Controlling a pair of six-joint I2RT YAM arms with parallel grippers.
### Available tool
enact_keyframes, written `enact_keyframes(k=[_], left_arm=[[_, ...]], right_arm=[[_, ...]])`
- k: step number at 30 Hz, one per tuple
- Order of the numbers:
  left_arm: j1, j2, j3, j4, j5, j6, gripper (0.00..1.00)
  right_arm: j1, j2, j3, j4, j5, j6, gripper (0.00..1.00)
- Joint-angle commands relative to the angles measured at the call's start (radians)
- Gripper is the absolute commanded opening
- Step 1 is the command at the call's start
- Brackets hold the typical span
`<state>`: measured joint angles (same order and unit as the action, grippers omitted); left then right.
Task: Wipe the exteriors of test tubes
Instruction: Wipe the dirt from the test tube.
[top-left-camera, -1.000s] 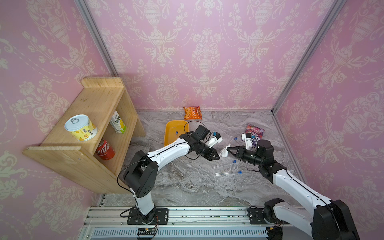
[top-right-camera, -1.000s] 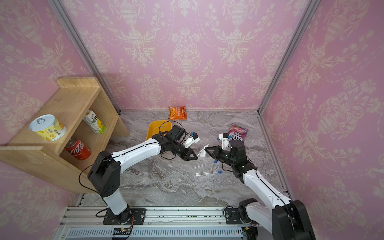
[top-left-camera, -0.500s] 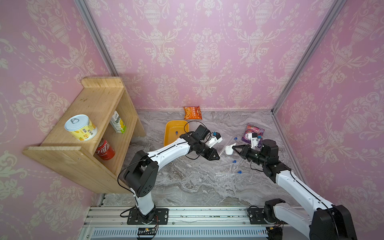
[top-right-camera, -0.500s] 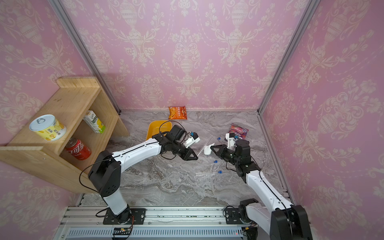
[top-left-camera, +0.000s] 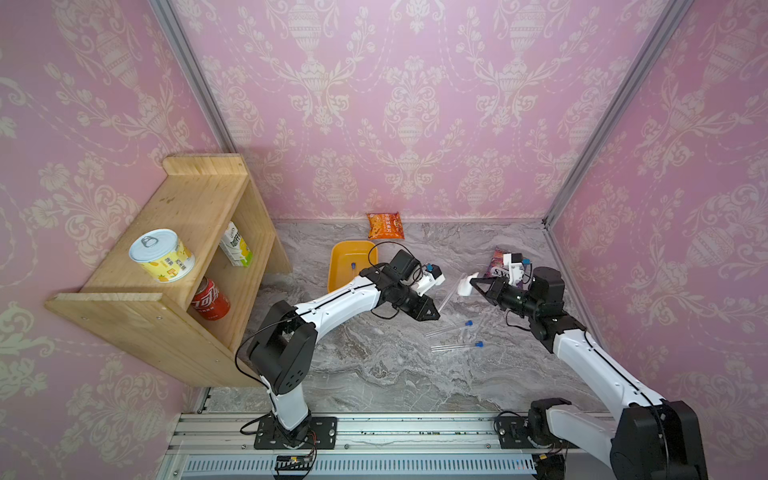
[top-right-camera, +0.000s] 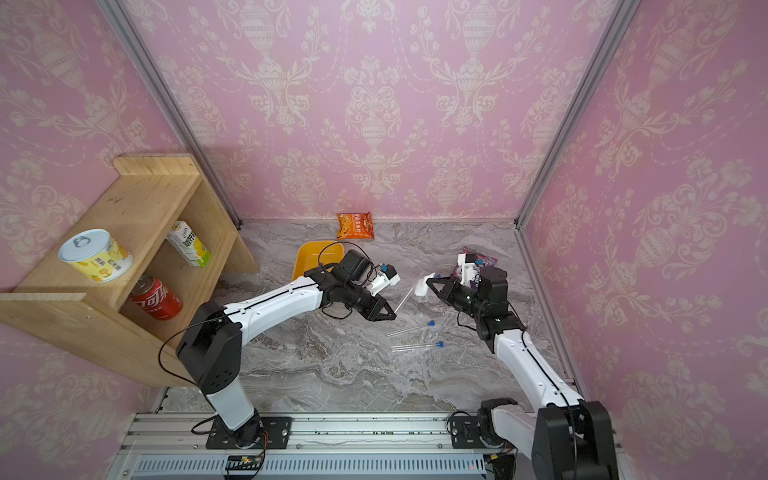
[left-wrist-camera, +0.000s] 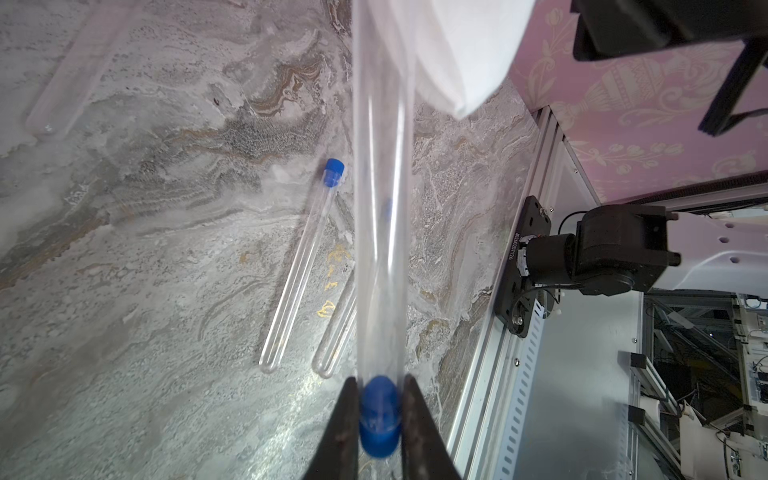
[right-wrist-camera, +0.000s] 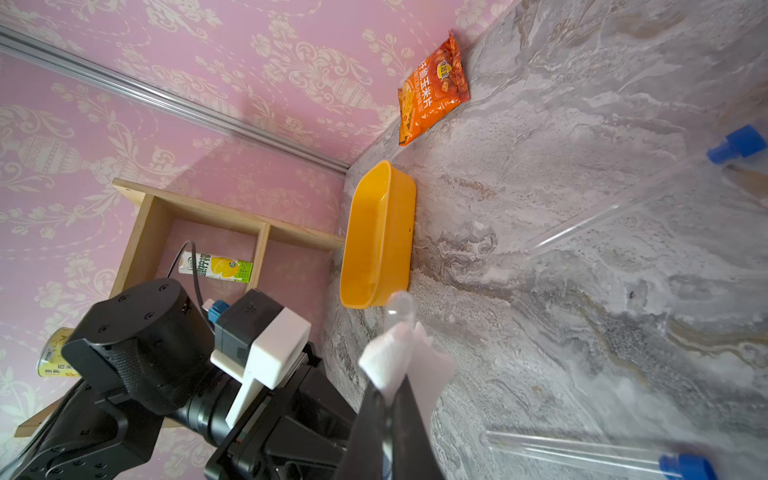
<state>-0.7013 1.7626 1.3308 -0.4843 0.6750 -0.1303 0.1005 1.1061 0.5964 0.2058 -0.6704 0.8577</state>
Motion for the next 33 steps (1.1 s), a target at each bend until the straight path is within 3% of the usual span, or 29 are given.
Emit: enact_keyframes(k=[1,7,11,20,24,28,33], left_arm=[[0.002,0.002,0.012,0.005,0.026,-0.011,0.15],[0.002,0.005,0.01,0.001,0.023,-0.008,0.16],[0.003,0.006,0.011,-0.001,0.026,-0.009,0.16],[0.003,-0.007,-0.005,0.01,0.033,-0.018,0.16],[0.002,-0.011,-0.008,0.015,0.029,-0.02,0.16],[0.002,-0.003,0.004,0.012,0.031,-0.017,0.16],[0.002,0.005,0.016,0.004,0.023,-0.009,0.16]], right_arm=[[0.06,-0.014,-0.043,0.029,0.017,0.009,0.0],[0.149,-0.057,-0.101,0.04,0.082,0.039,0.0],[0.117,-0.09,-0.071,-0.033,0.081,0.001,0.0],[-0.025,0.023,0.048,-0.006,0.0,-0.029,0.0],[-0.029,0.043,0.072,0.007,-0.006,-0.023,0.0],[0.009,0.033,0.025,0.035,0.007,0.004,0.0],[0.153,0.009,-0.04,0.048,0.09,0.024,0.0]])
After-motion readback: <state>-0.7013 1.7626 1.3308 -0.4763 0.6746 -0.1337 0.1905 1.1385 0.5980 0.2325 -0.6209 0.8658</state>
